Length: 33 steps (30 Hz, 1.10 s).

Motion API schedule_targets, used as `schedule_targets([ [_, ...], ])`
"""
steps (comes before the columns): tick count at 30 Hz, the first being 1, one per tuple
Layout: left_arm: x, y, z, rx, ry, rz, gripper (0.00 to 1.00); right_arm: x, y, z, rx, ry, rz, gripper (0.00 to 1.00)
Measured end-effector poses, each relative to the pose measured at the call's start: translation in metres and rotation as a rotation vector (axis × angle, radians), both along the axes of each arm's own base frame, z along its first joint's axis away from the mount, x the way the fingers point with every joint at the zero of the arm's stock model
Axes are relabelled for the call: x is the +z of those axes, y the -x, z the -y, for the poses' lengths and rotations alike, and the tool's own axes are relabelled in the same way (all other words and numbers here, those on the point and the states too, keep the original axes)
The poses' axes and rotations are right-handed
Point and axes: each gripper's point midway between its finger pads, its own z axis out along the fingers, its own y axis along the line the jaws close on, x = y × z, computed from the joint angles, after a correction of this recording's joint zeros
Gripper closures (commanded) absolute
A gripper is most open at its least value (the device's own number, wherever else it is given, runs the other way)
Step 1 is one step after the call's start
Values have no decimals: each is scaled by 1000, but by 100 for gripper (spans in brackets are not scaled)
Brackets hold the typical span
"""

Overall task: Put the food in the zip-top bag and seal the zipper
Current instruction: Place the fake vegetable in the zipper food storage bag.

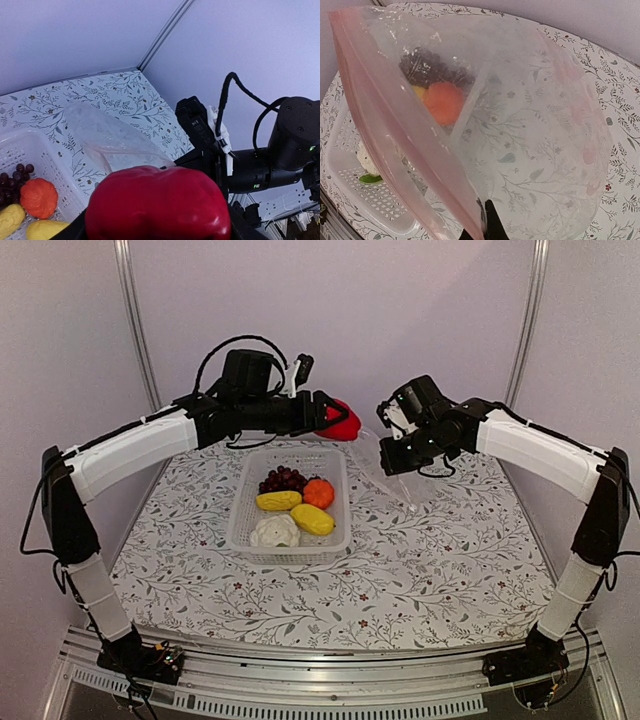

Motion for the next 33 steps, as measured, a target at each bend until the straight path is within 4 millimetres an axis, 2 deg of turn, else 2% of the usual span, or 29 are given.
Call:
schedule_targets([
  [3,-3,0,14,-46,31,6,76,8,-5,-1,-6,-31,-5,100],
  [7,-23,-9,25,-52,28,-18,80,16,-5,-3,-10,-72,-22,100],
  [13,-52,-19,38,-30,2,-68,81,32,-3,-11,-2,-144,-41,100],
  [19,-58,-32,45,27,0,-84,77,40,2,-18,14,-191,-67,100],
  [22,-61,-35,49,28,3,-92,67,39,5,-20,18,-203,-82,100],
  [27,-72,-33,59,7,-3,-108,38,41,7,-19,11,-216,-97,100],
  [28,-74,-33,60,4,-4,-112,28,42,8,-18,9,-221,-99,100],
  [29,-75,-32,61,1,-5,-116,9,44,8,-17,6,-226,-100,100],
  [30,-75,-31,61,0,-3,-120,1,46,8,-16,2,-232,-101,100],
  [33,-68,-32,62,2,0,-104,0,53,6,-10,-18,-251,-95,100],
])
